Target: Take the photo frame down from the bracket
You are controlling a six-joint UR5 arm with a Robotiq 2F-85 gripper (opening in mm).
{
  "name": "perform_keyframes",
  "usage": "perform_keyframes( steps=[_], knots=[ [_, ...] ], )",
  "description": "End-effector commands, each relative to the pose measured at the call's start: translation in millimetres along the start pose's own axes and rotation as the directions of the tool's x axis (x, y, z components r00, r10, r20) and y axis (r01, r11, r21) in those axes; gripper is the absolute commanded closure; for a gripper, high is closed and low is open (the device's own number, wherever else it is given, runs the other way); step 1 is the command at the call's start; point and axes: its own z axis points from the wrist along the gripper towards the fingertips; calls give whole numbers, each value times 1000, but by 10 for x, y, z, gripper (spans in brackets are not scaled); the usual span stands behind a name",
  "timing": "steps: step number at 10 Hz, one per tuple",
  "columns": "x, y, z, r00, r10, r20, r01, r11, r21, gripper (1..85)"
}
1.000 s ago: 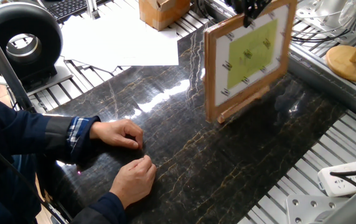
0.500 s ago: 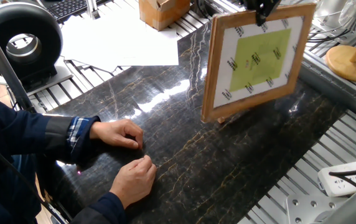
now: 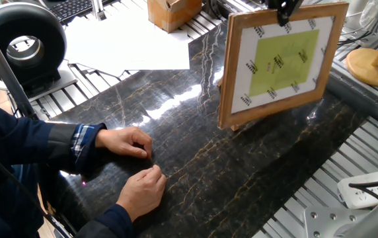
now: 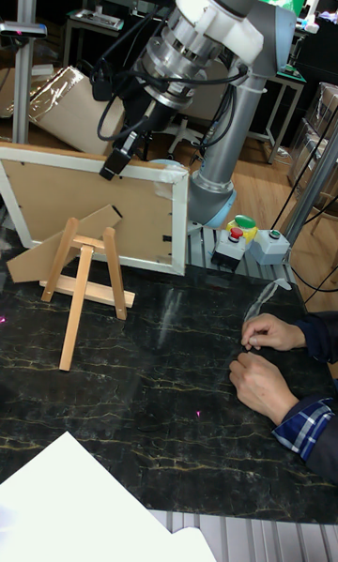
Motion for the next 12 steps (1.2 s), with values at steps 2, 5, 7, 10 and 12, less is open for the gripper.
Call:
perform_keyframes(
  steps=[2, 5, 7, 10, 12],
  knots=[
    [109, 68, -74, 999, 31, -44, -31, 999, -4, 843],
    [-25, 304, -100, 988, 152, -3, -152, 984, -89, 843],
    [-208, 477, -137, 952, 305, 31, -296, 940, -168, 843],
    [-509, 613, -239, 847, 531, 17, -512, 824, -243, 843],
    [-859, 712, -335, 738, 674, -9, -642, 699, -314, 843]
  ],
)
